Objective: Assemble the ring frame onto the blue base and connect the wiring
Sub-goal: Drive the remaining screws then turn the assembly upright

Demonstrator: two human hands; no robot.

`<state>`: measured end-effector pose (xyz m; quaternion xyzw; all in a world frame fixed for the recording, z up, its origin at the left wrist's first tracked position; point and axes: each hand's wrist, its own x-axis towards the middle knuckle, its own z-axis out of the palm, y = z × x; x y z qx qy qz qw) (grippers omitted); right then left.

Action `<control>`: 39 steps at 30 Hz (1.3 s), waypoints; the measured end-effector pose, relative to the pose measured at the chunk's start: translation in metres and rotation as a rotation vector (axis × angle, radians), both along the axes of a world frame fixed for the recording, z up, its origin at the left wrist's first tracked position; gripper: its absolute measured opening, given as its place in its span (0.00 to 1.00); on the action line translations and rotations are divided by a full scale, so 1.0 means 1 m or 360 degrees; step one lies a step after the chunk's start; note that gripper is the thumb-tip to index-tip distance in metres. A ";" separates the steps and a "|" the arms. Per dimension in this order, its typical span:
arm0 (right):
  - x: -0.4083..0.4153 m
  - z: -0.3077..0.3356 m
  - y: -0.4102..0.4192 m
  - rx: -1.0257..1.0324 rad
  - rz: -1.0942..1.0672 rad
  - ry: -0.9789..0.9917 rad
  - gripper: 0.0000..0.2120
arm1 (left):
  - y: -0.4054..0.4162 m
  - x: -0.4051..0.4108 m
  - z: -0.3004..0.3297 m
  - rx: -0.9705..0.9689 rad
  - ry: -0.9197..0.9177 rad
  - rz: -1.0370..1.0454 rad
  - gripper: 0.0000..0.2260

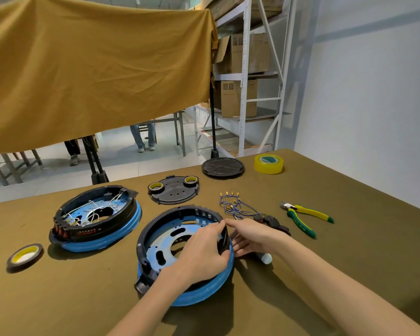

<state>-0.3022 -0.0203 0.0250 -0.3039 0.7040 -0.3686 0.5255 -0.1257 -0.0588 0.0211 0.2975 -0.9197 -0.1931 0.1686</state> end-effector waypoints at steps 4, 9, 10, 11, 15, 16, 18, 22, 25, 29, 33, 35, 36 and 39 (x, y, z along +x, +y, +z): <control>-0.001 0.014 0.004 -0.0066 -0.0137 -0.0570 0.25 | -0.003 0.016 0.020 0.0083 0.0118 -0.0133 0.34; 0.011 0.037 0.005 -0.0261 -0.0247 -0.0991 0.22 | 0.001 0.029 0.045 -0.0234 0.0264 0.0041 0.31; 0.016 0.043 0.004 -0.0293 -0.0251 -0.1029 0.20 | 0.004 0.030 0.050 -0.0353 0.0259 0.0095 0.33; 0.021 0.049 0.003 -0.0320 -0.0253 -0.1041 0.19 | 0.007 0.031 0.055 -0.0455 0.0237 0.0148 0.36; 0.040 0.066 -0.001 -0.0374 -0.0288 -0.1014 0.19 | 0.011 0.035 0.073 -0.0666 0.0081 0.0446 0.44; 0.043 0.069 -0.001 -0.0402 -0.0284 -0.1045 0.20 | 0.011 0.037 0.076 -0.0689 0.0096 0.0527 0.43; 0.047 0.077 -0.002 -0.0510 -0.0203 -0.1046 0.20 | 0.008 0.043 0.082 -0.0630 0.0231 0.0612 0.39; 0.045 0.078 -0.005 -0.0845 -0.0192 0.0079 0.15 | -0.005 0.064 0.105 -0.0093 0.0726 0.0640 0.34; 0.035 0.064 -0.003 -0.0954 -0.0223 0.0965 0.22 | -0.022 0.083 0.117 0.0694 0.1114 0.0616 0.22; 0.020 0.046 0.001 -0.0900 -0.0121 0.0897 0.22 | -0.037 0.094 0.094 0.1493 0.1403 0.0559 0.08; 0.002 0.031 -0.003 -0.0840 -0.0208 0.1153 0.11 | -0.044 0.101 0.053 0.1857 0.1281 0.0561 0.13; -0.004 0.027 -0.006 -0.0705 -0.0159 0.1252 0.11 | -0.051 0.102 0.038 0.1964 0.1193 0.0631 0.20; -0.006 0.025 -0.008 -0.0639 -0.0122 0.1298 0.11 | -0.054 0.103 0.032 0.1989 0.1140 0.0696 0.23; -0.012 0.017 -0.018 -0.0560 -0.0020 0.1358 0.10 | -0.061 0.104 0.015 0.1996 0.0911 0.0829 0.29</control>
